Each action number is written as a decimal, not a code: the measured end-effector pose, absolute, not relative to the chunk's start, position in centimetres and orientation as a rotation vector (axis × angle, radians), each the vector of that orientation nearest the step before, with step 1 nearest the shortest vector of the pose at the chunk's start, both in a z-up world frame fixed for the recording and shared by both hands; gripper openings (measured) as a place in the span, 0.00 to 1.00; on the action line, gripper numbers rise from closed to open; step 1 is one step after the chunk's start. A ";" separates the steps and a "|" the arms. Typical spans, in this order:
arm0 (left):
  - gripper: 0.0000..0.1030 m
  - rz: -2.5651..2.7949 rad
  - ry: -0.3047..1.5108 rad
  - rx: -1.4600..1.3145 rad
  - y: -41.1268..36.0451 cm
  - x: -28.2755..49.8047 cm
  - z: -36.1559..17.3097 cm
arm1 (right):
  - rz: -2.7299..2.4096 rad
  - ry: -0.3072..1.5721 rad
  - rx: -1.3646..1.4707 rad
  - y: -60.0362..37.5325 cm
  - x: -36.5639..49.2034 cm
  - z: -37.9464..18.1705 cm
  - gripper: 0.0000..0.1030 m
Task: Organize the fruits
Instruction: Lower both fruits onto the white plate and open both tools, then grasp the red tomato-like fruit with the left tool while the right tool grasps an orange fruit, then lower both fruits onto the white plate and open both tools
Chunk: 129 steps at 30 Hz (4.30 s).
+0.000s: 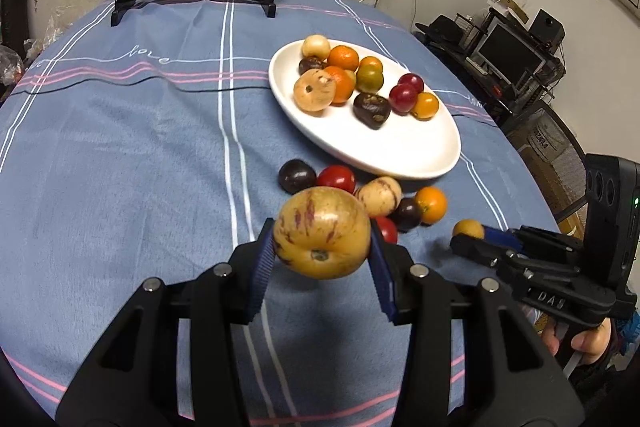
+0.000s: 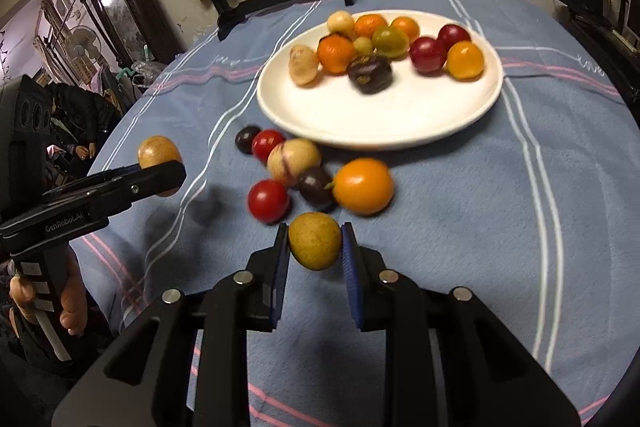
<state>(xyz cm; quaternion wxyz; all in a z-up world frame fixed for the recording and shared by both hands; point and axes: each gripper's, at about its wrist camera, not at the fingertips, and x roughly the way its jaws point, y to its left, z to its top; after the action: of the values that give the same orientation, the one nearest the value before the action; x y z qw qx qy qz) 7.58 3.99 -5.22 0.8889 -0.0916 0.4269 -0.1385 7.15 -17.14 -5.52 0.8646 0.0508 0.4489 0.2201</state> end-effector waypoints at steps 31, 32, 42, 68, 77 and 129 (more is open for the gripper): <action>0.65 -0.315 0.843 -0.087 -2.6 22.0 -1.0 | 0.271 0.833 0.023 -19.2 20.4 -3.6 0.55; 0.65 -0.309 0.817 -0.092 -2.2 21.2 -0.1 | 0.269 0.825 0.032 -19.4 20.0 -3.0 0.55; 0.72 -0.242 0.693 -0.099 2.3 11.1 1.1 | 0.364 0.834 0.095 -18.7 11.5 -1.8 0.55; 0.72 -0.232 0.840 -0.172 5.8 5.5 -5.4 | 0.349 0.934 -0.003 -16.3 9.5 -7.5 0.55; 0.72 -0.250 0.867 -0.159 4.4 5.5 -5.6 | 0.429 0.942 0.112 -17.5 11.0 -7.7 0.38; 0.28 -0.369 0.853 -0.083 -1.7 7.2 -5.0 | 0.351 0.882 0.069 -19.5 6.5 -5.1 0.38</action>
<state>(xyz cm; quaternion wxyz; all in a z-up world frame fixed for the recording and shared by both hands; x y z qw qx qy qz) 7.18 -1.66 -5.01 0.8931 -0.0400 0.4113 -0.1778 6.46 -19.49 -5.15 0.8889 0.0332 0.4244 0.1692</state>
